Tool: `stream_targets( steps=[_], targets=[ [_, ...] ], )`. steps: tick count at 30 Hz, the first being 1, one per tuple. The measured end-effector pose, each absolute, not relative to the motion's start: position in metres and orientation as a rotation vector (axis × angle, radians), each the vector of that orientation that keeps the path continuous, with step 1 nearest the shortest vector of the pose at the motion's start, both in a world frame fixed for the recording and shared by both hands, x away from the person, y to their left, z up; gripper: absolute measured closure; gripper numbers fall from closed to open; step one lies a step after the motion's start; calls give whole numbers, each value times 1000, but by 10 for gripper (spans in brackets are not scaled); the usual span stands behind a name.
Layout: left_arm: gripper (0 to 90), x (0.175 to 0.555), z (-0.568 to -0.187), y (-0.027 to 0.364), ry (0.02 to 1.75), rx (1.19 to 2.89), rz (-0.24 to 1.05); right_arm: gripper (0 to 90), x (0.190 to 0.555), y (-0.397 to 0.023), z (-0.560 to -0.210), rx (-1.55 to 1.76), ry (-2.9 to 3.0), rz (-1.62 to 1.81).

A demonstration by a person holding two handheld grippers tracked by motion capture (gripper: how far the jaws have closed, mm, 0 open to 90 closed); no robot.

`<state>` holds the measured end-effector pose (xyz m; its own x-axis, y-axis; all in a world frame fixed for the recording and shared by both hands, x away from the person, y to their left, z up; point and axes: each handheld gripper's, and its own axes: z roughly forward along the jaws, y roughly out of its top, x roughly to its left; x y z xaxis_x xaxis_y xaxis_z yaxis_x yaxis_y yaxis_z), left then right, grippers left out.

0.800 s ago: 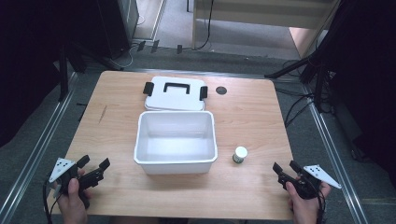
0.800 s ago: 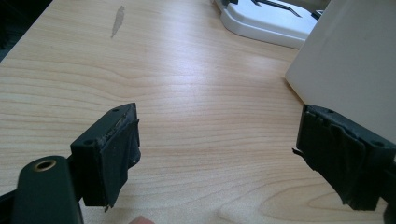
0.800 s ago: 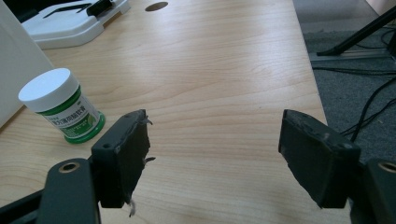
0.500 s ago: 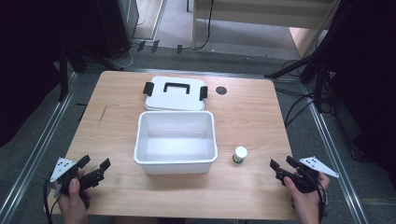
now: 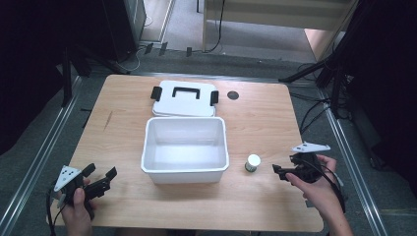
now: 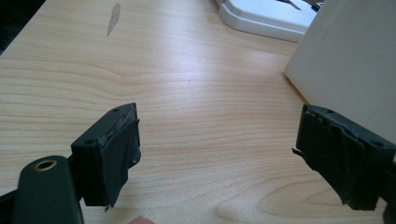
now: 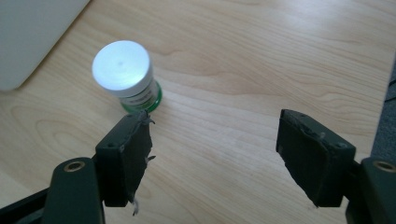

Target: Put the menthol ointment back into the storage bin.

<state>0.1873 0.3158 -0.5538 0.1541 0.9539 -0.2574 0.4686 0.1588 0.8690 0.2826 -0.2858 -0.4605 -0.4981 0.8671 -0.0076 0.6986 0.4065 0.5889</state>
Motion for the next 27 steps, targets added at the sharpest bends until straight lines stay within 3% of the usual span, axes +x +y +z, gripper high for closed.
stream_targets(
  steps=[13,23,27],
  targets=[
    [146,188,-554,315,1452,1481,613,281,323,-219,-447,1267,2715,277],
    [147,189,-554,314,1447,1490,597,308,341,-180,-469,1201,2756,66],
    [147,189,-554,314,1446,1497,594,415,347,-178,-475,1227,2751,91]
  ],
)
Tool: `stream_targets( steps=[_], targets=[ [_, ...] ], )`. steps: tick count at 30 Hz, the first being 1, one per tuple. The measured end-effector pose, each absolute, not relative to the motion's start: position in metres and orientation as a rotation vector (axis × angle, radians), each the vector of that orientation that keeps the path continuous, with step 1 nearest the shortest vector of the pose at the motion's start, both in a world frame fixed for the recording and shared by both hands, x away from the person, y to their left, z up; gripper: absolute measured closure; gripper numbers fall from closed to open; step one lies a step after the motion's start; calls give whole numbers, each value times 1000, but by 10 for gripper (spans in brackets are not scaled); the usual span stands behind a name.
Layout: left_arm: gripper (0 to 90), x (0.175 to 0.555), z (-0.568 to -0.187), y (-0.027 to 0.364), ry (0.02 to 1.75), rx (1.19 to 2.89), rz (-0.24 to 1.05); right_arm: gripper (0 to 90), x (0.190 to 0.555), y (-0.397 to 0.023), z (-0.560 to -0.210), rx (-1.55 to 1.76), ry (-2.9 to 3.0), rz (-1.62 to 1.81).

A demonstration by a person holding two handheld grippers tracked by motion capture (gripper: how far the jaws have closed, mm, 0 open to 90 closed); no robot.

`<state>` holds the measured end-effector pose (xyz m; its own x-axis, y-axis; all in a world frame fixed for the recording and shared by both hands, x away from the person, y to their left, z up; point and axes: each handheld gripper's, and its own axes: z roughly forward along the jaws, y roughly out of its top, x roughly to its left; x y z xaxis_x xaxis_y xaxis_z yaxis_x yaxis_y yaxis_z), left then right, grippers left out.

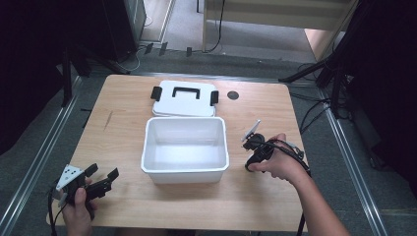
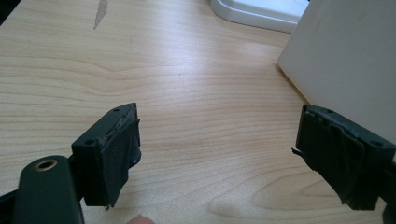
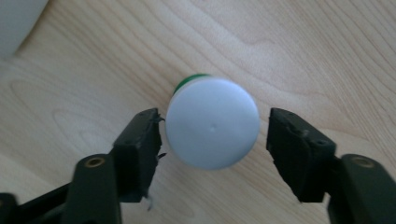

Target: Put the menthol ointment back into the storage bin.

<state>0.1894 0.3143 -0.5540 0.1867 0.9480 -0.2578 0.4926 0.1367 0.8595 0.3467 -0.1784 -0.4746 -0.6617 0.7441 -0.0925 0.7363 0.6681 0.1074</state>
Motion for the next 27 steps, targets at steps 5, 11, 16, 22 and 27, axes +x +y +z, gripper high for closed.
stream_targets(
  steps=[5,11,16,22,27],
  targets=[
    [147,190,-554,314,1445,1500,597,516,349,-179,-471,1229,2787,136],
    [148,190,-554,313,1447,1509,599,519,344,-177,-443,1169,2800,186],
    [148,190,-554,312,1444,1513,596,519,341,-173,-410,1112,2805,229],
    [148,190,-554,312,1445,1514,598,519,340,-162,-373,1049,2794,289],
    [148,190,-554,312,1443,1521,594,519,340,-148,-349,998,2786,347]
  ],
)
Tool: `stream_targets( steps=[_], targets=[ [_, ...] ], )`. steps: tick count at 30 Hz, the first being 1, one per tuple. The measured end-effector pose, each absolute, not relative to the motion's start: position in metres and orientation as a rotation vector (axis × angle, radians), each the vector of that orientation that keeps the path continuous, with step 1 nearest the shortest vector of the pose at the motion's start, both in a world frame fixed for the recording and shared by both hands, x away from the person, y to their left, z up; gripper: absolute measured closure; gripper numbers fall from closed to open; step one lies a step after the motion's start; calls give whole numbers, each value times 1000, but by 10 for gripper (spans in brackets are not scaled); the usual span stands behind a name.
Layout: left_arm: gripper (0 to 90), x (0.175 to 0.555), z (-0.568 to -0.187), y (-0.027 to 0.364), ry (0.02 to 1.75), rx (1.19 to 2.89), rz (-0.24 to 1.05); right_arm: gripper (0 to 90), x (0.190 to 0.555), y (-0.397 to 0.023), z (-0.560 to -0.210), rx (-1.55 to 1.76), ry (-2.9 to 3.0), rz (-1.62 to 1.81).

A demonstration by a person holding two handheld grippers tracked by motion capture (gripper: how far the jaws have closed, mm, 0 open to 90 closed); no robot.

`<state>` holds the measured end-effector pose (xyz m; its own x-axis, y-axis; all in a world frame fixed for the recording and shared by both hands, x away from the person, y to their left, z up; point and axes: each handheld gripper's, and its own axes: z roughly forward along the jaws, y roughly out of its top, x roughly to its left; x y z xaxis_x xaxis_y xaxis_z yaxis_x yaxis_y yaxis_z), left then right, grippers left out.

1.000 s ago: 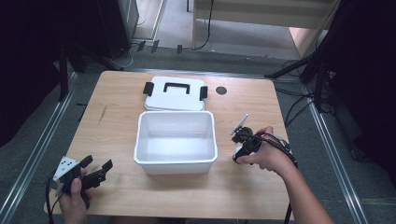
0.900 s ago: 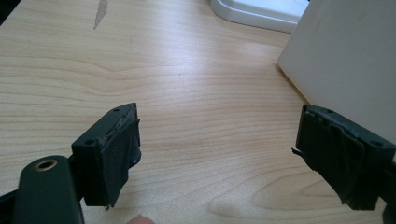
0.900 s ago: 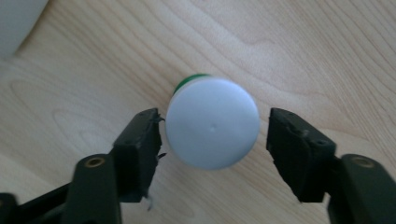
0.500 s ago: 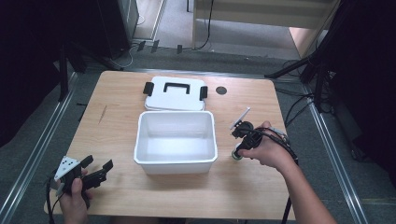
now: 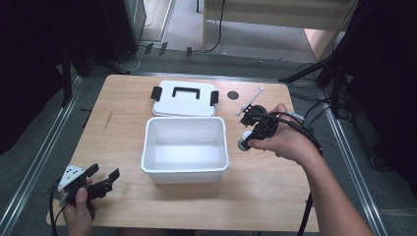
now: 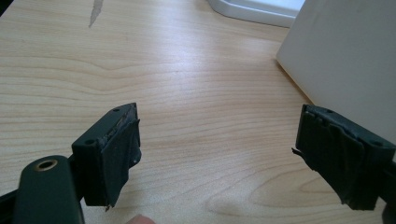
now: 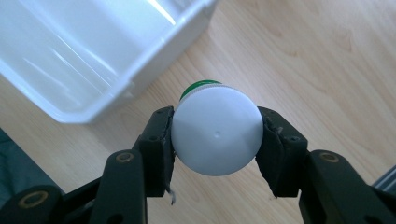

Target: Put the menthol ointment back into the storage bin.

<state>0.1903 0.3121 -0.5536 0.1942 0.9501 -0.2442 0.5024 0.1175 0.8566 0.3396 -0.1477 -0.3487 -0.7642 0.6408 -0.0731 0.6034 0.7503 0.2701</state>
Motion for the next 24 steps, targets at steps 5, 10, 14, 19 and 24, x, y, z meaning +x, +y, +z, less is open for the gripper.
stream_targets(
  steps=[5,10,14,19,24],
  targets=[
    [148,190,-554,312,1442,1522,591,519,337,-127,-336,928,2807,398],
    [148,191,-554,312,1441,1521,588,519,336,-104,-335,843,2848,463],
    [148,191,-554,312,1443,1525,585,519,340,-87,-350,786,2887,423],
    [148,191,-554,312,1442,1524,586,519,350,-68,-379,745,2939,358],
    [148,191,-554,312,1441,1527,582,518,356,-56,-408,710,2965,249]
  ],
)
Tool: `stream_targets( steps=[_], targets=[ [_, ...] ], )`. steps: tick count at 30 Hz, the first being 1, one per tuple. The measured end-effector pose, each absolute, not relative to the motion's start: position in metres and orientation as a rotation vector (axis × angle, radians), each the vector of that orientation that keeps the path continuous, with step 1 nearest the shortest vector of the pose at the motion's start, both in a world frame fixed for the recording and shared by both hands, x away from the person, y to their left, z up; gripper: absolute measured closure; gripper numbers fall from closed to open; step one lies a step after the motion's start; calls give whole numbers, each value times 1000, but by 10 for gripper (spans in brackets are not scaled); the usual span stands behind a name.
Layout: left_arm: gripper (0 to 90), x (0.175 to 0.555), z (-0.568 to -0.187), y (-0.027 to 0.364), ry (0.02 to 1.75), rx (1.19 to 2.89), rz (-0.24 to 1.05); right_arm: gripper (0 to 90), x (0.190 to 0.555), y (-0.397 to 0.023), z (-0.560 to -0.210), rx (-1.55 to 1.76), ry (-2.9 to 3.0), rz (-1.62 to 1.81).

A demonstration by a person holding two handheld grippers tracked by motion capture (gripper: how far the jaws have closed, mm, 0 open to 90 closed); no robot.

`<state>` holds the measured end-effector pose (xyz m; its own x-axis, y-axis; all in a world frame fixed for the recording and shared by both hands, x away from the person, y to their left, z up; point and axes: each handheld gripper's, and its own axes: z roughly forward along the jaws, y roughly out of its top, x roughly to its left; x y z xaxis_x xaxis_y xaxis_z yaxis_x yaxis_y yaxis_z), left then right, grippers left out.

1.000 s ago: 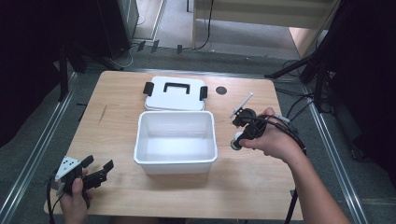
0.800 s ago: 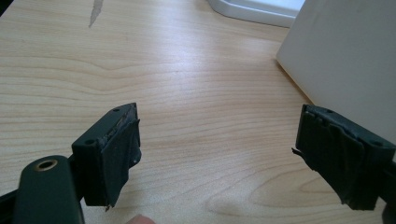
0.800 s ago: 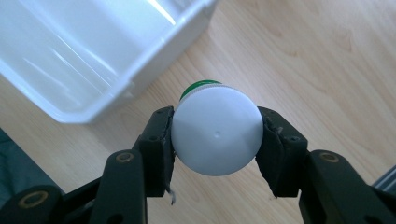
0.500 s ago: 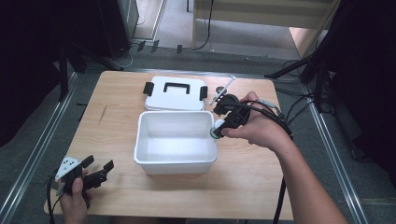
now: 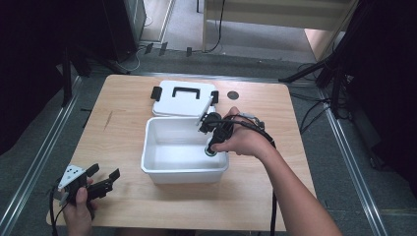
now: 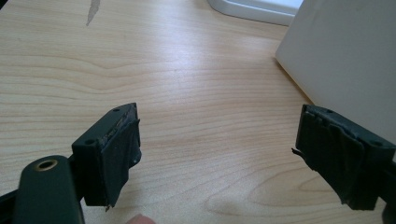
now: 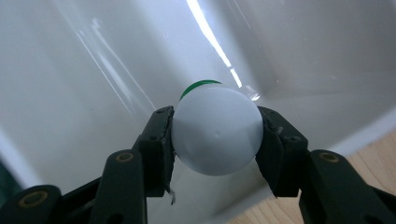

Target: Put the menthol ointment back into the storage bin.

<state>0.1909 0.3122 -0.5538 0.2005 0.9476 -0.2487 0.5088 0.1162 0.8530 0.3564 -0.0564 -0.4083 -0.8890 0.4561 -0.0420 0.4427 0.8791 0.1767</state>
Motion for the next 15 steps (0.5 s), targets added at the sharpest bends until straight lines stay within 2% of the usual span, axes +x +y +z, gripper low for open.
stream_targets(
  steps=[5,15],
  targets=[
    [148,191,-554,312,1438,1533,583,517,356,-46,-428,636,2957,171],
    [149,192,-554,311,1433,1549,578,515,355,-29,-446,498,2953,57]
  ],
)
